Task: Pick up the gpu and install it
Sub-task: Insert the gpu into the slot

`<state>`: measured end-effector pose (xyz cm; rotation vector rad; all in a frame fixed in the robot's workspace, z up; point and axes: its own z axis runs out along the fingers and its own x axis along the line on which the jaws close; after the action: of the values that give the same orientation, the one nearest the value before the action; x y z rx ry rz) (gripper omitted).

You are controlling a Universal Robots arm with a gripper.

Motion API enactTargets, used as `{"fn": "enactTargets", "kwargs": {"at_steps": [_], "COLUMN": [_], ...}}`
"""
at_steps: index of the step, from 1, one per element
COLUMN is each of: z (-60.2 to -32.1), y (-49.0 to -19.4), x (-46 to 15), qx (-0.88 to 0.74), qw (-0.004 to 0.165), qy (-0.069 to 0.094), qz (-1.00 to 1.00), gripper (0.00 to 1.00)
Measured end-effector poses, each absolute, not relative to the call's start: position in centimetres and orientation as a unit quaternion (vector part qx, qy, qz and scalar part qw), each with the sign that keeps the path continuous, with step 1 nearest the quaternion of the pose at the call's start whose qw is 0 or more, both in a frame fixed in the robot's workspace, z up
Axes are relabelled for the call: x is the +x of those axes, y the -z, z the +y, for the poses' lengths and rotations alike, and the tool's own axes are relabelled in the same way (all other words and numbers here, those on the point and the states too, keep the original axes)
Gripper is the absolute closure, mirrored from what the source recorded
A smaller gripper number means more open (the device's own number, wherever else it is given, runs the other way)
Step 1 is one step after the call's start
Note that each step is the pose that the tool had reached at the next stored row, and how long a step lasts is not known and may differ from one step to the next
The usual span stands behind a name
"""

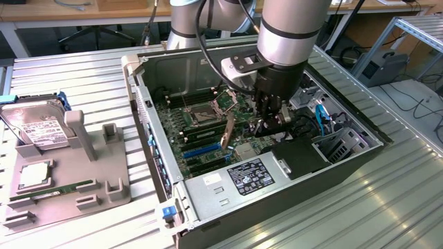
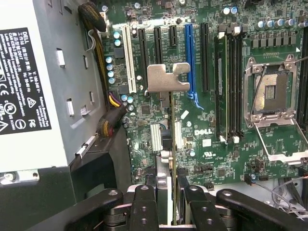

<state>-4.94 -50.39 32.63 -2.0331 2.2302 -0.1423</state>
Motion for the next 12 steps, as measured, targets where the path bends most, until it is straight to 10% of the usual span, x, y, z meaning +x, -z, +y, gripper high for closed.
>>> {"fn": "enactTargets", "kwargs": {"at_steps": [12], "z": [-49.99], "y": [-32.24], "x": [-5.52], "qx": [-0.672], "qw": [0.06], "qy": [0.047], "qz": [0.737], "gripper": [0.73]}}
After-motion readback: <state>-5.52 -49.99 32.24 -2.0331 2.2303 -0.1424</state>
